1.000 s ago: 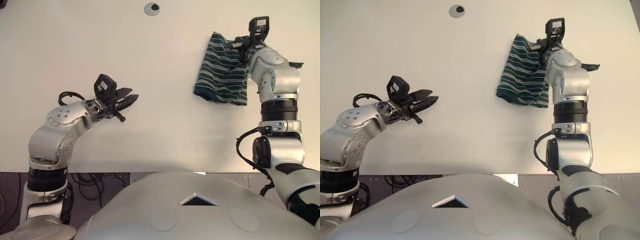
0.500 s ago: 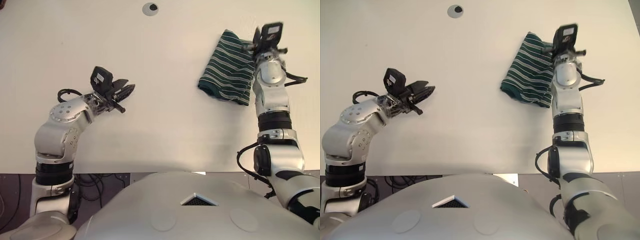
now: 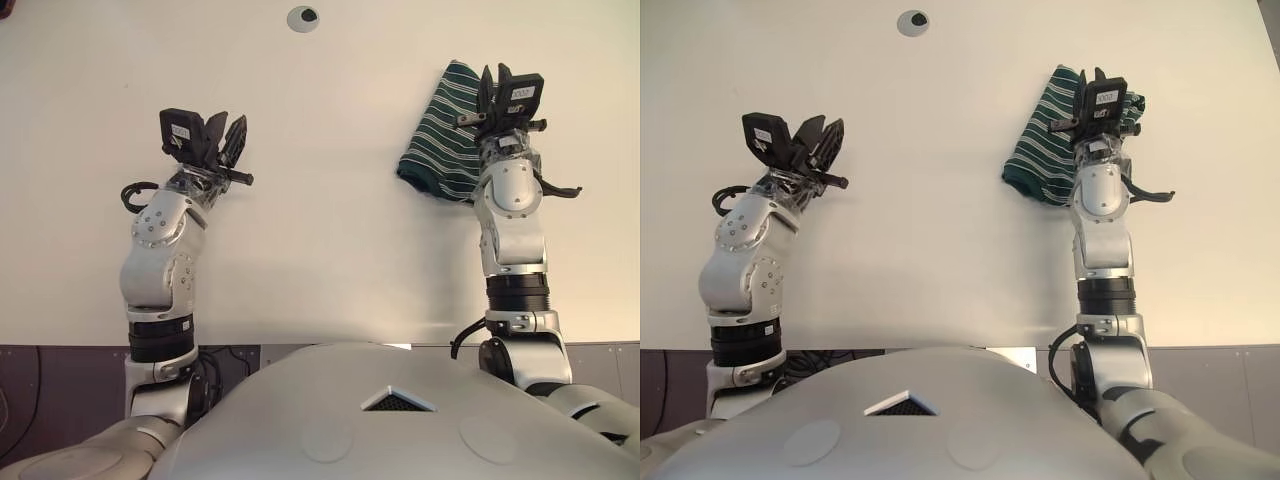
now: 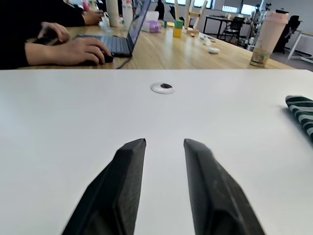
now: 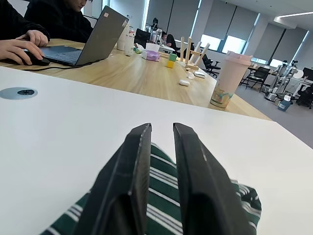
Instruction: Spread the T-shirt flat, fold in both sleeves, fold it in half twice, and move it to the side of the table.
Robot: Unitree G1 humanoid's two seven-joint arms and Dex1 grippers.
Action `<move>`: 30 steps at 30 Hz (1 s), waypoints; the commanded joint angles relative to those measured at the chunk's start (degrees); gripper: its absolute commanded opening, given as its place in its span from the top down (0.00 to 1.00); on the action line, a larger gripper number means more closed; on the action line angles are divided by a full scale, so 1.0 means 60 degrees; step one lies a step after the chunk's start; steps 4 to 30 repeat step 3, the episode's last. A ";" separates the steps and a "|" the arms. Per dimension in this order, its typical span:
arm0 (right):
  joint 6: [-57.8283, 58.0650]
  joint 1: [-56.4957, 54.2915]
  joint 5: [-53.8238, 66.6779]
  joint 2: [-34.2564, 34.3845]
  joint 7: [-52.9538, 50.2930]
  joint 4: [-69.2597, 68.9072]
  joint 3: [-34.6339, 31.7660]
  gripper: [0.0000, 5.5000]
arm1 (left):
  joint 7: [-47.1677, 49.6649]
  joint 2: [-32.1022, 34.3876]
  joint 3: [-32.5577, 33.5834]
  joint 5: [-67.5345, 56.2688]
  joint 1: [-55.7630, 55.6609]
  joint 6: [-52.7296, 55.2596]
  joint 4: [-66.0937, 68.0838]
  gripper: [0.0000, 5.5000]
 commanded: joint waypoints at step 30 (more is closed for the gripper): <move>0.0229 0.0416 -0.0042 0.0377 0.0123 -0.0444 0.0078 0.85 | 0.0359 -0.0365 -0.0163 0.0573 0.0165 -0.0670 0.0291 0.74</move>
